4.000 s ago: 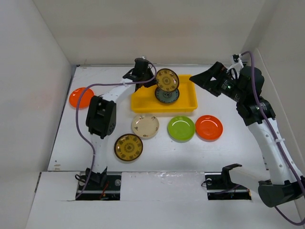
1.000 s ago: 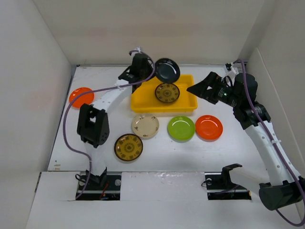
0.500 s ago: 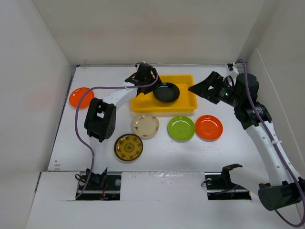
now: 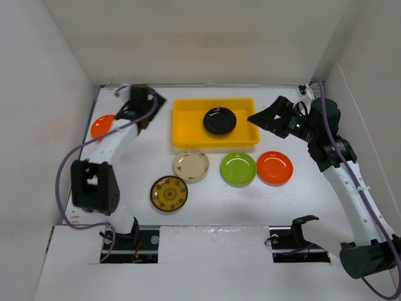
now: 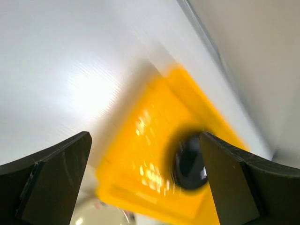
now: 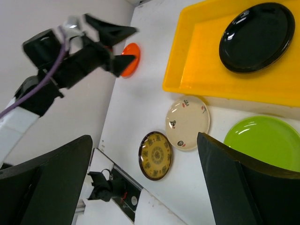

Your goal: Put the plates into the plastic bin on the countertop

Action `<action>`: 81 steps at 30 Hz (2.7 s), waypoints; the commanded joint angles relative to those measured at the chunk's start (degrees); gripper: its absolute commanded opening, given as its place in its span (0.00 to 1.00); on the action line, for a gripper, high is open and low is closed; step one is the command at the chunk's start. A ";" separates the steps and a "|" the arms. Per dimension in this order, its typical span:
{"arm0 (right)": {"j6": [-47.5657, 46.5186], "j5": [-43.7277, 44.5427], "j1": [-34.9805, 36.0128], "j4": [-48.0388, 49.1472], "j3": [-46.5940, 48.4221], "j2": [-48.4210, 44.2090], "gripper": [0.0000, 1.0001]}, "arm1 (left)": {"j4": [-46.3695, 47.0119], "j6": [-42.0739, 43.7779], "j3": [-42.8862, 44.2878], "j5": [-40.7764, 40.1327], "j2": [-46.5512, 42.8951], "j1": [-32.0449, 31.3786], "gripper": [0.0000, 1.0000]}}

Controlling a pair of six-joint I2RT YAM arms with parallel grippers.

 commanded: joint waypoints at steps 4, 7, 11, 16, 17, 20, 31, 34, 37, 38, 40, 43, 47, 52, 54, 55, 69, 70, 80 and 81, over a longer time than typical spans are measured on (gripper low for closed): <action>-0.33 -3.08 0.52 4.01 -2.19 -1.63 0.99 | 9.38 -11.28 -20.48 -2.12 -12.16 23.81 1.00; 1.43 -5.63 2.61 5.69 -3.43 -1.63 0.99 | 10.09 -12.96 -21.01 -3.43 -9.98 29.35 1.00; 1.43 -5.63 4.91 6.22 -4.05 -2.77 0.99 | 10.00 -12.27 -17.94 -3.44 -3.92 33.93 1.00; 0.73 -5.63 6.75 3.67 -4.05 -5.32 0.99 | 10.18 -9.97 -13.99 -3.44 3.13 36.91 0.98; 0.73 -5.10 6.76 3.06 -4.05 -5.32 0.99 | 10.18 -9.36 -13.98 -3.44 4.18 36.92 0.96; 0.12 -4.58 6.76 2.44 -4.05 -6.73 0.99 | 9.57 -9.36 -11.97 -2.92 8.14 37.54 0.93; -0.41 -4.04 6.76 1.82 -2.38 -6.20 0.99 | 5.88 -8.40 -7.31 -1.77 17.73 37.54 0.36; -0.93 -3.52 6.76 1.21 -1.33 -6.20 0.99 | 4.22 -7.86 -5.56 -1.77 18.87 37.54 0.19; -0.94 -3.52 7.29 0.68 -0.80 -6.20 0.99 | 2.89 -5.85 -2.83 -1.25 20.97 37.54 0.00; -0.94 -3.52 7.29 0.68 -0.80 -6.20 0.99 | 2.36 -5.84 -2.30 -0.55 20.98 37.54 0.00; -1.47 -2.90 7.29 0.68 -0.80 -6.20 0.99 | 2.36 -5.14 -1.68 -0.54 21.59 37.54 0.00; -1.47 -2.90 7.29 0.68 -0.80 -6.73 0.99 | 3.50 -5.14 -1.68 0.77 21.59 37.54 0.00; -1.47 -2.37 7.29 0.15 -0.80 -6.73 0.99 | 4.73 -3.91 -0.45 2.70 22.12 37.54 0.13; -1.47 -1.85 7.29 0.15 -0.80 -6.73 0.99 | 5.79 -3.38 -0.45 3.76 22.65 37.54 0.46; -1.47 -1.85 7.29 0.15 -1.32 -6.73 0.99 | 7.10 -3.38 -0.45 3.76 22.65 37.54 0.50; -1.47 -1.85 7.29 0.15 -1.32 -6.21 0.99 | 7.11 -3.38 -0.45 3.76 22.65 37.54 0.51; -1.99 -1.23 7.29 0.15 -0.27 -6.20 0.99 | -0.01 -2.60 7.02 2.45 27.31 37.54 0.00; -1.99 -1.23 7.29 0.15 -0.27 -6.20 0.99 | -0.01 -2.59 7.02 2.45 27.31 37.54 0.00; -2.52 1.40 6.76 -1.08 0.79 -6.29 0.99 | 10.01 -0.92 -1.57 2.38 4.83 28.58 0.00; -2.52 2.01 6.76 -1.08 0.79 -6.29 0.99 | 10.70 -0.40 -2.37 2.36 2.28 27.35 0.00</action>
